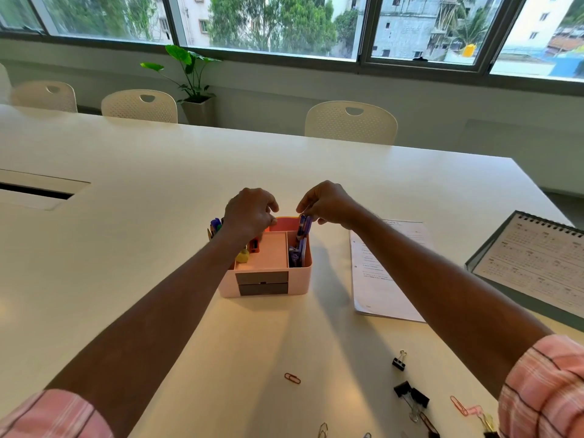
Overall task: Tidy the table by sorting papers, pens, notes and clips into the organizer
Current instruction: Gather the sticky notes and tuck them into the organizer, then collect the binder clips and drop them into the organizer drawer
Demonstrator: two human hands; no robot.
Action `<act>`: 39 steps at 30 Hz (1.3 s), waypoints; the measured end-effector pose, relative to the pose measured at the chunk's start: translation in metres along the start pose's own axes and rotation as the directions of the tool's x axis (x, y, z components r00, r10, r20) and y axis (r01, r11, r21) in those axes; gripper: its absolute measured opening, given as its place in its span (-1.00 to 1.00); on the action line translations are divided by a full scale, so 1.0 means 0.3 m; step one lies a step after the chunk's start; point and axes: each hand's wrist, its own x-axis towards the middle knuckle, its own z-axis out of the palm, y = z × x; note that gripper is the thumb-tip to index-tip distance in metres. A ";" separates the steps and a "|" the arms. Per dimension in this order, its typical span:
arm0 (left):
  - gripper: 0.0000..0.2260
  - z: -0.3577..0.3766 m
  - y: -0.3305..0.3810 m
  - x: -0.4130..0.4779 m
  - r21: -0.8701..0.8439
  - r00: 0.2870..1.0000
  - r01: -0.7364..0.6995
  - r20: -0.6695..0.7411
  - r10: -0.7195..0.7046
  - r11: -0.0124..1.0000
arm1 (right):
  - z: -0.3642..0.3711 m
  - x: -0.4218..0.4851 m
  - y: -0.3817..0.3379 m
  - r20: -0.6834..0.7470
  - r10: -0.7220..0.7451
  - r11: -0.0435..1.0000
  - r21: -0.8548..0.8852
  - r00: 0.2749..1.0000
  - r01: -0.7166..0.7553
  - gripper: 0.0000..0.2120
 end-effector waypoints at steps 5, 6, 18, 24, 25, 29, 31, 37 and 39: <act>-0.68 -0.017 0.011 -0.013 0.015 0.999 -0.019 -0.040 0.019 1.000 | -0.017 -0.025 0.000 -0.041 -0.010 1.000 0.018 0.999 0.011 -0.94; -0.67 -0.019 0.013 -0.015 0.016 0.999 -0.022 -0.047 0.023 1.000 | -0.021 -0.032 0.000 -0.052 -0.011 1.000 0.023 0.999 0.012 -0.93; -0.44 -0.074 0.103 -0.069 -0.064 0.959 -0.067 -0.281 0.046 0.996 | -0.078 -0.146 0.006 -0.166 -0.016 0.997 0.075 0.986 0.029 -0.77; -0.44 -0.101 0.219 -0.193 -0.214 0.918 -0.179 -0.388 0.084 0.960 | -0.082 -0.238 0.069 -0.160 0.016 0.998 0.062 0.987 -0.006 -0.77; -0.45 -0.100 0.238 -0.218 -0.243 0.921 -0.196 -0.379 0.093 0.950 | -0.079 -0.256 0.078 -0.161 0.017 0.998 0.061 0.987 -0.008 -0.77; -0.50 -0.073 0.308 -0.358 -0.316 0.932 -0.231 -0.345 0.115 0.920 | -0.060 -0.355 0.138 -0.164 0.042 0.999 0.028 0.986 -0.038 -0.79; -0.55 -0.044 0.327 -0.436 -0.338 0.943 -0.209 -0.317 0.099 0.918 | -0.050 -0.419 0.164 -0.164 0.039 0.999 0.014 0.986 -0.037 -0.83; -0.47 0.090 0.271 -0.658 -0.230 0.999 0.029 -0.036 -0.039 0.973 | -0.020 -0.699 0.187 -0.178 0.014 0.999 0.034 0.984 -0.008 -0.86; -0.42 0.112 0.230 -0.703 -0.128 0.991 0.132 0.019 -0.131 0.983 | 0.000 -0.810 0.185 -0.168 -0.015 0.998 0.054 0.986 0.024 -0.86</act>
